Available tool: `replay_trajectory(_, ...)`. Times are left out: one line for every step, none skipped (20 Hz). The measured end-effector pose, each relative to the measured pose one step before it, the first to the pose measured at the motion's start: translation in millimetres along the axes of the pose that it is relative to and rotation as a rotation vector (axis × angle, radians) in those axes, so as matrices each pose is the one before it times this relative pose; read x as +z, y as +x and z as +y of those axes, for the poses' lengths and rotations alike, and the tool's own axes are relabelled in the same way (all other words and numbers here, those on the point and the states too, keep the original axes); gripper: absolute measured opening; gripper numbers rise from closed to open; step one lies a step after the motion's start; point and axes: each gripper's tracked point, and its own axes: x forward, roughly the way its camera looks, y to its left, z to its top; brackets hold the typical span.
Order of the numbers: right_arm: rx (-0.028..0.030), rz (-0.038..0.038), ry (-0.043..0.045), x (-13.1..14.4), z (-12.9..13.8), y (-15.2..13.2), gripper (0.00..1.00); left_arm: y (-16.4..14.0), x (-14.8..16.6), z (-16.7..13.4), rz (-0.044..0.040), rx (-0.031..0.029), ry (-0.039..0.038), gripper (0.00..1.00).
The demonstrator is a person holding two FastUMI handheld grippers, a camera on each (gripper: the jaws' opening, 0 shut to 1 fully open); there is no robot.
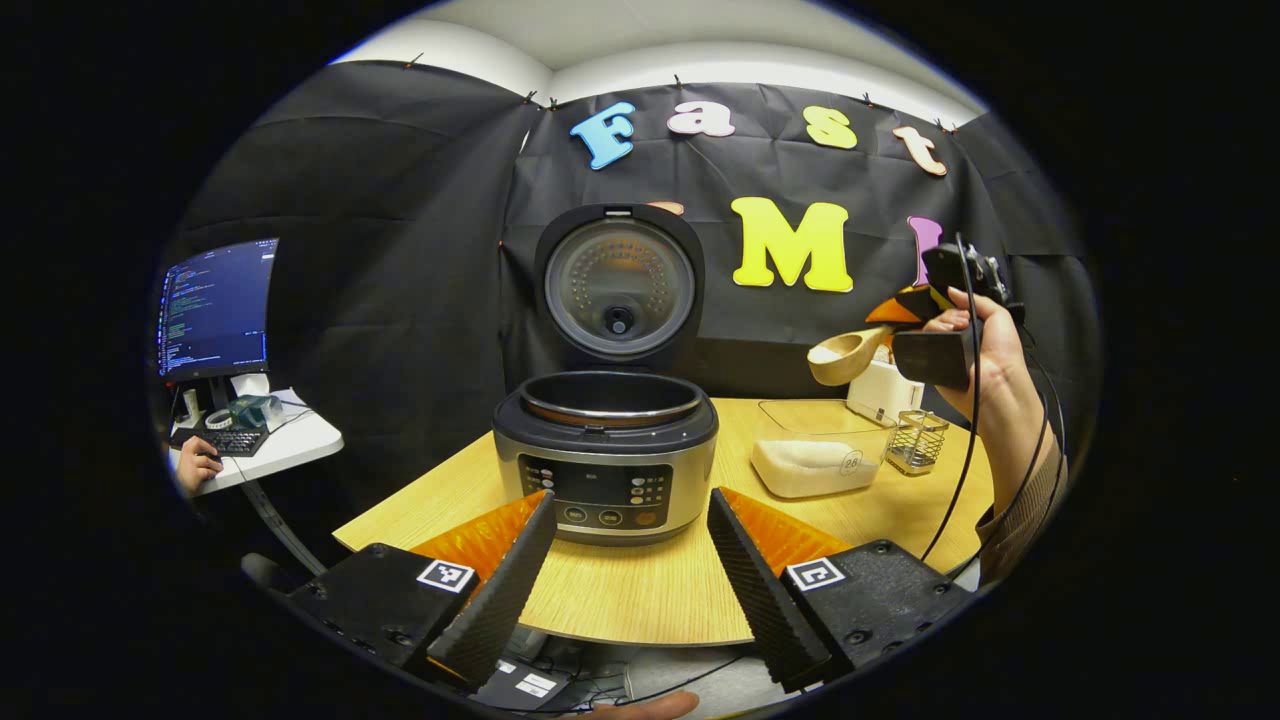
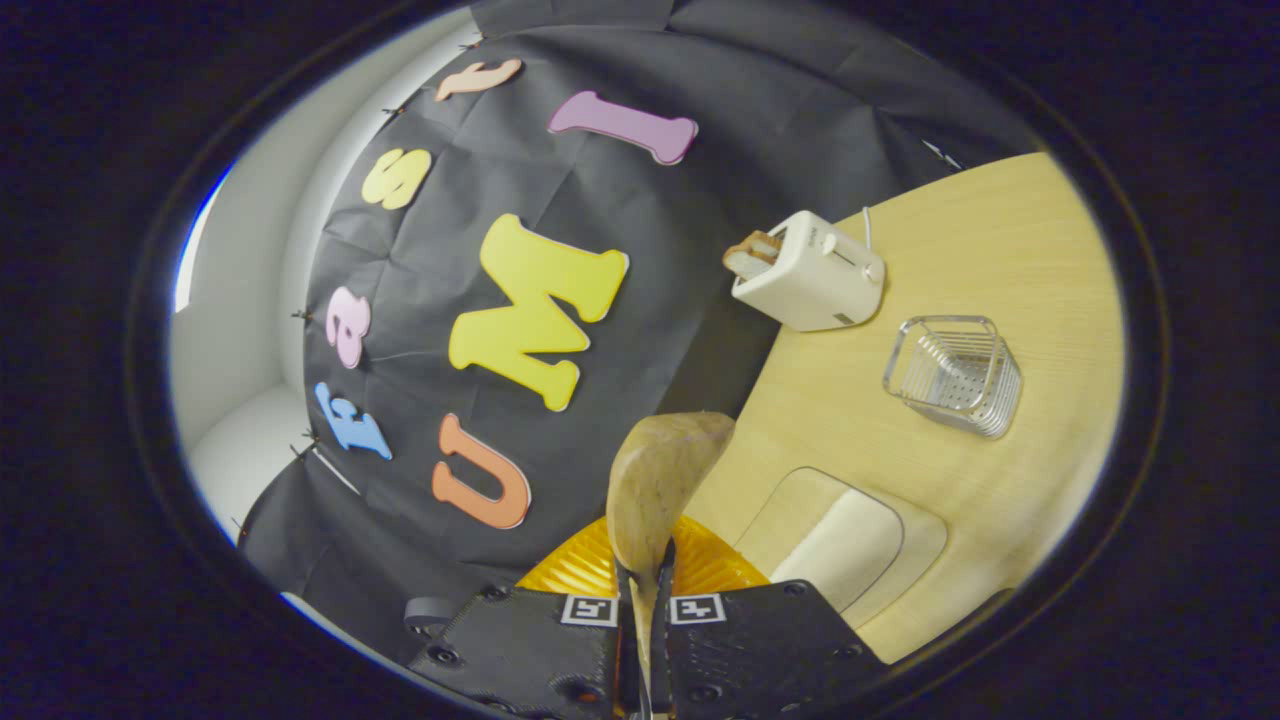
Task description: Close the left gripper, press the button to open the rice cooker; take a wooden spoon from the chopstick holder with the right hand, scoop a spoonful of rice and pour it into the rice cooker, then put the wooden spoon back into the chopstick holder.
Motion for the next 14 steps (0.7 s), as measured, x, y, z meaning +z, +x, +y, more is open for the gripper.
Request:
replay_trajectory(0.01065, 0.00772, -0.02944, -10.33, 12.53, 1.41, 0.02, -1.78, -0.48, 1.91, -0.00261, -0.00075, -0.00273, 0.97)
replay_trajectory(0.00750, 0.00871, -0.02659, -10.12, 10.54, 2.33, 0.04, -2.47, 0.21, 1.51, -0.00254, 0.00075, -0.00319, 0.97)
replay_trajectory(0.00813, 0.01140, -0.02377, -12.30, 11.12, 1.09, 0.04, -2.38, -0.22, 1.91, -0.00307, -0.00085, -0.00467, 0.97)
replay_trajectory(0.01134, 0.01216, -0.01829, -12.25, 11.26, 2.18, 0.04, -2.17, -0.65, 0.48, -0.00177, -0.00302, -0.00420, 0.97)
replay_trajectory(0.01246, 0.01297, -0.01927, -12.47, 11.13, 2.42, 0.05, -1.99, -0.71, 0.55, -0.00271, -0.00283, -0.00085, 0.97)
replay_trajectory(0.01213, 0.01777, -0.01901, -12.41, 10.44, 2.86, 0.04, -1.70, -0.35, 1.03, -0.00123, 0.00005, 0.00216, 0.97)
replay_trajectory(0.01002, 0.01860, -0.01965, -14.23, 9.81, 3.27, 0.02, -1.44, -1.89, 1.95, -0.00136, 0.00160, 0.00317, 0.97)
replay_trajectory(0.00856, 0.01646, -0.02129, -12.55, 9.54, 3.12, 0.04, -1.58, -0.32, 2.24, -0.00076, 0.00331, 0.00218, 0.97)
replay_trajectory(0.00571, 0.00958, -0.03036, -10.40, 9.81, 5.28, 0.04, -0.53, -2.32, 3.17, 0.00366, 0.00572, -0.00300, 0.97)
replay_trajectory(0.00811, 0.00733, -0.05056, -9.02, 9.81, 4.67, 0.02, -2.69, -1.23, 2.89, 0.00373, 0.00264, -0.00695, 0.98)
replay_trajectory(0.00537, 0.00201, -0.06168, -8.40, 9.90, 3.73, 0.05, -3.50, -1.57, 0.47, -0.00173, -0.00456, -0.00100, 0.97)
replay_trajectory(0.00614, 0.00328, -0.06109, -7.23, 9.23, 3.67, 0.04, -1.57, -0.92, 1.66, -0.00066, 0.00102, 0.00567, 0.97)
replay_trajectory(0.01027, 0.00557, -0.05446, -7.87, 11.06, 3.19, 0.02, -1.88, -1.41, 3.37, 0.00061, 0.00525, 0.00474, 0.97)
replay_trajectory(0.01385, 0.01002, -0.04720, -6.79, 10.10, 3.60, 0.04, -0.40, 0.38, 0.94, 0.00016, 0.00315, -0.00033, 0.97)
